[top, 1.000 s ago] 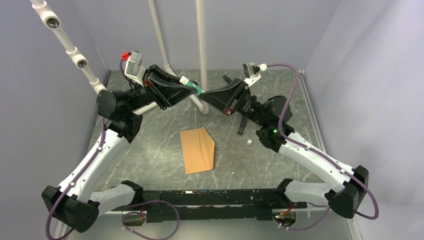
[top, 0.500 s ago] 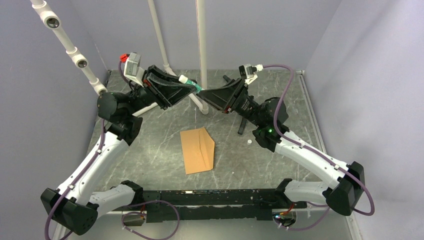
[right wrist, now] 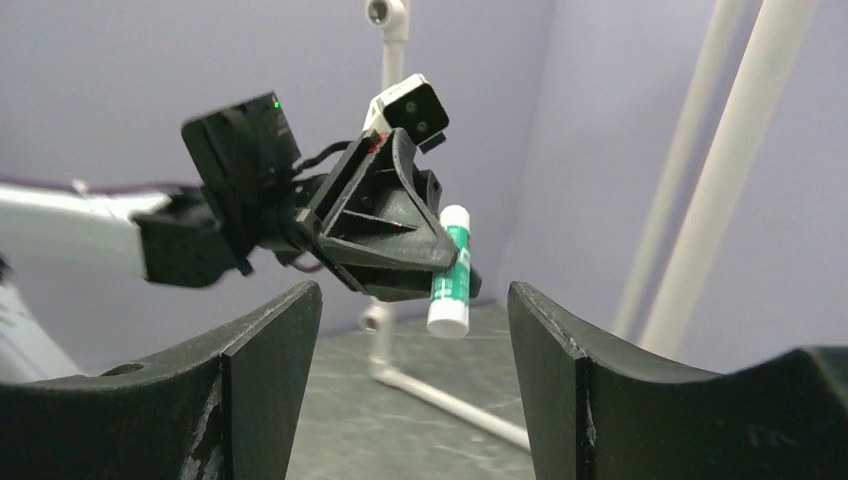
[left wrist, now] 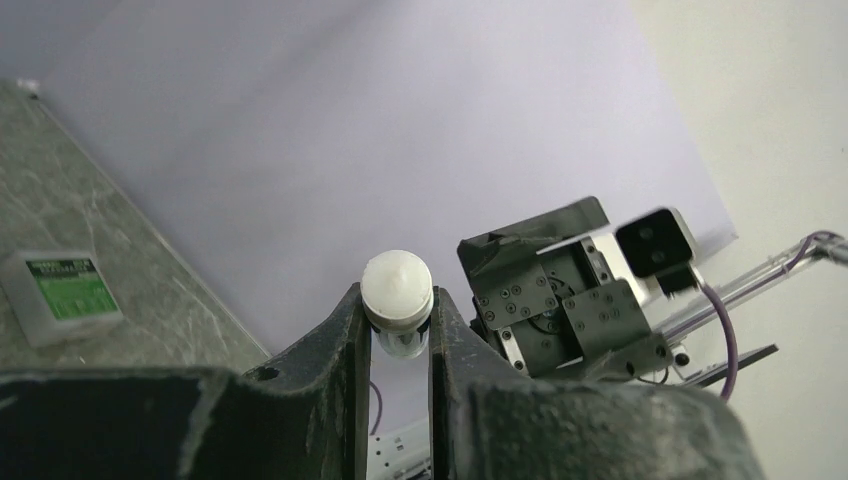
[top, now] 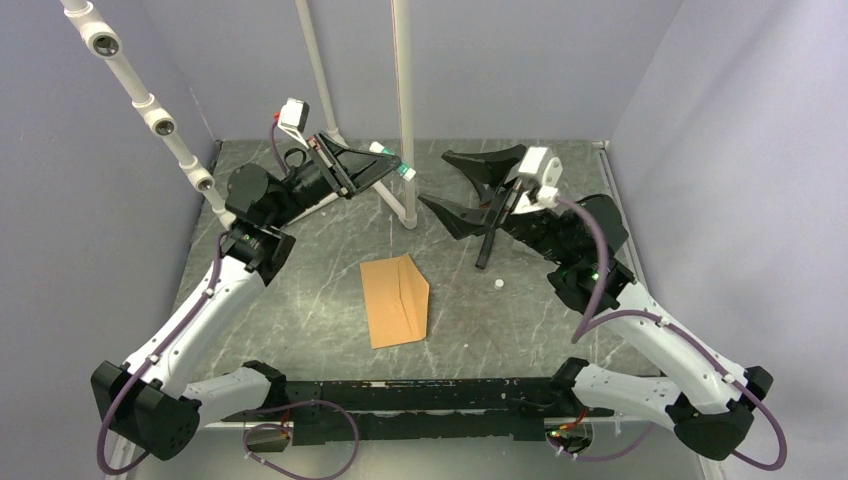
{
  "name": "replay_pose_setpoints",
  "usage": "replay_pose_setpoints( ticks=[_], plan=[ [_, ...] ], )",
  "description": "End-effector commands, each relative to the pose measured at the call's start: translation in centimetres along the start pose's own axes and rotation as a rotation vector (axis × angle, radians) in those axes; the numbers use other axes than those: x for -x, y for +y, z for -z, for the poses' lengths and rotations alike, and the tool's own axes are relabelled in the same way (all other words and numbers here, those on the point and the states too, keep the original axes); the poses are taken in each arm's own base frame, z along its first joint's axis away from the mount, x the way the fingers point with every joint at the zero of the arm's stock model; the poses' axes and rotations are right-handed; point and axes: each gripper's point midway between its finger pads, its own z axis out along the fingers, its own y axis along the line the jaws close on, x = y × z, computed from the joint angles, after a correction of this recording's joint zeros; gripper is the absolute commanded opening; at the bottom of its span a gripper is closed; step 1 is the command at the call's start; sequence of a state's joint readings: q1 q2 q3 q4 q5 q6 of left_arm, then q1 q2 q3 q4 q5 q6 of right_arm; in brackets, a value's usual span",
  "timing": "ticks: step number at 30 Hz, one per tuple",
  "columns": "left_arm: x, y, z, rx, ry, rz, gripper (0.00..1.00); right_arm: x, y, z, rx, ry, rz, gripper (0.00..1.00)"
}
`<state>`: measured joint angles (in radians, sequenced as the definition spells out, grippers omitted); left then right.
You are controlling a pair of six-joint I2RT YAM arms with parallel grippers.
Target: Place the letter into the envelope and seal it
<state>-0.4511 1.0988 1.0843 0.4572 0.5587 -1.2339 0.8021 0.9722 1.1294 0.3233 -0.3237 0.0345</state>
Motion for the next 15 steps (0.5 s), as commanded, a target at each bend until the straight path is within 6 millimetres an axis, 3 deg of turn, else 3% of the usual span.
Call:
replay_pose_setpoints(
  ticks=[1,8,15],
  plan=[
    [0.3,-1.2,-0.4,-0.013,0.02,0.07,0.02,-1.1,-1.0,-0.5,0.042,0.061,0.356,0.71],
    [0.0,-0.9,-0.5,-0.026,0.032,0.101,0.02,-3.2,-1.3,-1.4,0.078,0.134,0.503,0.5],
    [-0.1,-0.9,-0.7,-0.037,0.037,0.107,0.02,-3.5,-1.7,-1.6,0.053,0.106,0.524,0.55]
  ],
)
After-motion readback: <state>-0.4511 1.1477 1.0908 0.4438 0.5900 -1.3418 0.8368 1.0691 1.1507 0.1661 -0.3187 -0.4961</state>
